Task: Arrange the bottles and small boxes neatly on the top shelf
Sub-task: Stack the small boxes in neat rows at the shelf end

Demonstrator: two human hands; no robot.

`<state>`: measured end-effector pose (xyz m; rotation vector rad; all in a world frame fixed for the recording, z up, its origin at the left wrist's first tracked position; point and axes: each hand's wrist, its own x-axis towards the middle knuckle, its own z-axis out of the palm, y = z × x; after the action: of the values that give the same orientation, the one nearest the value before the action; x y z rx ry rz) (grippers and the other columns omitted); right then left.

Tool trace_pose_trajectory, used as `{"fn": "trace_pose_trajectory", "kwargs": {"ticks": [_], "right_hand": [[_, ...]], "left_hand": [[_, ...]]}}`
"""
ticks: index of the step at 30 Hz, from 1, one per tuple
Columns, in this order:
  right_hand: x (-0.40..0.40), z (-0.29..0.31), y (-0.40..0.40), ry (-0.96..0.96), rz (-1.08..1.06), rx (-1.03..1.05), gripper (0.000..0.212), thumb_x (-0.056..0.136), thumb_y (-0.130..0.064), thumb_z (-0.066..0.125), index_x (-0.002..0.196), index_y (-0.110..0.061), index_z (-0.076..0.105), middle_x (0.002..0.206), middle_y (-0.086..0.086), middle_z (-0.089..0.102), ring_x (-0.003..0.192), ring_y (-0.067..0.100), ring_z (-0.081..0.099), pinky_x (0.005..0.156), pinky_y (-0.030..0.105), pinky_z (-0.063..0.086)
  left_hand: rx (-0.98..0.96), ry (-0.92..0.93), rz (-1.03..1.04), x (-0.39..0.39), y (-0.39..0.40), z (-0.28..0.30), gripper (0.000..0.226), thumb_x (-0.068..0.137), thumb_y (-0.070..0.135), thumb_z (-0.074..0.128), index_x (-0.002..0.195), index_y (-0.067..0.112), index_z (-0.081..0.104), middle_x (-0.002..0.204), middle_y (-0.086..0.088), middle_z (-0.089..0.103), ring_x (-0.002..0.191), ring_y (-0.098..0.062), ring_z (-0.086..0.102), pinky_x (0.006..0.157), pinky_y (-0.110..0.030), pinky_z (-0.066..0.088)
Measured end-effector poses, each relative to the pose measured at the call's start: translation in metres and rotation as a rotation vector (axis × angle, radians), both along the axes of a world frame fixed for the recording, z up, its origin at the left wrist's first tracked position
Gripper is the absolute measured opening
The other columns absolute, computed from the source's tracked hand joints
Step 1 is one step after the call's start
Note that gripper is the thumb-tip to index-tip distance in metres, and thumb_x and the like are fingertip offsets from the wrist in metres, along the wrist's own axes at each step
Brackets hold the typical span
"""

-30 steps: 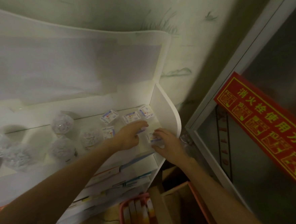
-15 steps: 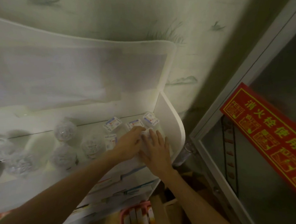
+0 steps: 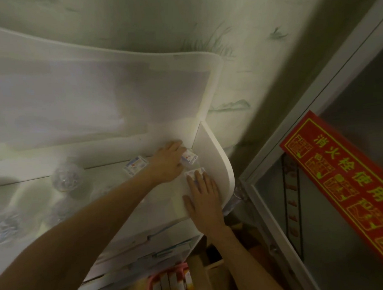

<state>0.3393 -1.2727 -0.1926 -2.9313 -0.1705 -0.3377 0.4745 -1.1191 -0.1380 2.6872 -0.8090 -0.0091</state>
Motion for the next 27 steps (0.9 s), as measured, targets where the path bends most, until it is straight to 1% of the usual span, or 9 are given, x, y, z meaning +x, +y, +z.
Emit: {"fn": "trace_pose_trajectory", "kwargs": {"ticks": [5, 7, 11, 13, 16, 18, 22, 24, 27], "right_hand": [[0.001, 0.002, -0.005, 0.050, 0.037, -0.016, 0.059, 0.103, -0.051, 0.030, 0.155, -0.023, 0.027, 0.162, 0.009, 0.024, 0.150, 0.028, 0.017, 0.122, 0.039, 0.009], [0.002, 0.002, -0.005, 0.068, 0.041, -0.023, 0.060, 0.102, -0.052, 0.030, 0.155, -0.023, 0.026, 0.162, 0.009, 0.022, 0.150, 0.027, 0.015, 0.122, 0.039, 0.006], [0.004, 0.001, -0.008, 0.103, 0.056, -0.053, 0.062, 0.102, -0.051, 0.028, 0.156, -0.023, 0.021, 0.164, 0.008, 0.018, 0.151, 0.028, 0.012, 0.123, 0.041, 0.006], [0.003, 0.004, -0.010, 0.125, 0.072, -0.069, 0.062, 0.103, -0.051, 0.024, 0.157, -0.023, 0.016, 0.165, 0.007, 0.012, 0.152, 0.027, 0.006, 0.123, 0.039, -0.001], [0.002, 0.010, -0.009, 0.131, 0.084, -0.074, 0.063, 0.102, -0.049, 0.021, 0.158, -0.021, 0.013, 0.165, 0.008, 0.009, 0.152, 0.027, 0.002, 0.118, 0.033, -0.012], [0.003, 0.012, -0.009, 0.143, 0.080, -0.067, 0.064, 0.102, -0.050, 0.020, 0.158, -0.021, 0.012, 0.165, 0.008, 0.008, 0.152, 0.027, 0.001, 0.119, 0.034, -0.011], [0.007, 0.007, -0.010, 0.170, 0.084, -0.068, 0.065, 0.102, -0.050, 0.020, 0.158, -0.021, 0.006, 0.165, 0.009, 0.003, 0.152, 0.028, -0.002, 0.123, 0.043, 0.002], [0.009, 0.006, -0.011, 0.193, 0.082, -0.066, 0.067, 0.100, -0.052, 0.017, 0.158, -0.022, 0.003, 0.166, 0.008, 0.000, 0.152, 0.026, -0.005, 0.123, 0.041, 0.000], [0.010, 0.008, -0.010, 0.215, 0.074, -0.022, 0.074, 0.094, -0.057, 0.011, 0.158, -0.022, 0.001, 0.166, 0.004, -0.003, 0.152, 0.021, -0.009, 0.121, 0.035, -0.008]], "left_hand": [[0.067, 0.010, -0.028, 0.016, -0.007, -0.006, 0.060, 0.092, 0.035, 0.055, 0.146, 0.013, 0.041, 0.151, -0.006, 0.040, 0.136, -0.029, 0.041, 0.110, -0.038, 0.035], [0.103, 0.002, -0.015, 0.017, -0.011, -0.006, 0.064, 0.090, 0.045, 0.057, 0.145, 0.015, 0.042, 0.148, -0.006, 0.042, 0.134, -0.029, 0.042, 0.109, -0.039, 0.036], [0.208, 0.028, 0.026, 0.022, -0.012, 0.002, 0.064, 0.087, 0.051, 0.060, 0.136, 0.013, 0.046, 0.135, -0.012, 0.041, 0.122, -0.030, 0.044, 0.099, -0.041, 0.044], [0.225, 0.042, 0.043, 0.023, -0.007, 0.004, 0.065, 0.086, 0.057, 0.059, 0.131, 0.012, 0.052, 0.131, -0.013, 0.041, 0.118, -0.029, 0.045, 0.097, -0.041, 0.045], [0.164, 0.037, 0.069, 0.019, 0.002, 0.002, 0.064, 0.084, 0.056, 0.062, 0.132, 0.014, 0.053, 0.130, -0.008, 0.044, 0.120, -0.026, 0.045, 0.098, -0.039, 0.044], [0.105, 0.033, 0.097, 0.014, 0.007, 0.002, 0.062, 0.085, 0.052, 0.063, 0.133, 0.015, 0.052, 0.133, -0.007, 0.046, 0.122, -0.025, 0.046, 0.099, -0.038, 0.042], [-0.044, 0.007, 0.218, -0.004, 0.014, 0.008, 0.062, 0.086, 0.052, 0.062, 0.136, 0.017, 0.051, 0.135, -0.005, 0.054, 0.124, -0.027, 0.049, 0.101, -0.039, 0.040], [-0.123, -0.005, 0.272, -0.018, 0.017, 0.014, 0.062, 0.086, 0.051, 0.063, 0.136, 0.016, 0.053, 0.132, -0.006, 0.057, 0.122, -0.028, 0.049, 0.101, -0.039, 0.040], [-0.135, -0.011, 0.307, -0.045, 0.018, 0.020, 0.061, 0.085, 0.049, 0.063, 0.135, 0.016, 0.053, 0.130, -0.006, 0.056, 0.120, -0.028, 0.049, 0.100, -0.039, 0.040]]}}
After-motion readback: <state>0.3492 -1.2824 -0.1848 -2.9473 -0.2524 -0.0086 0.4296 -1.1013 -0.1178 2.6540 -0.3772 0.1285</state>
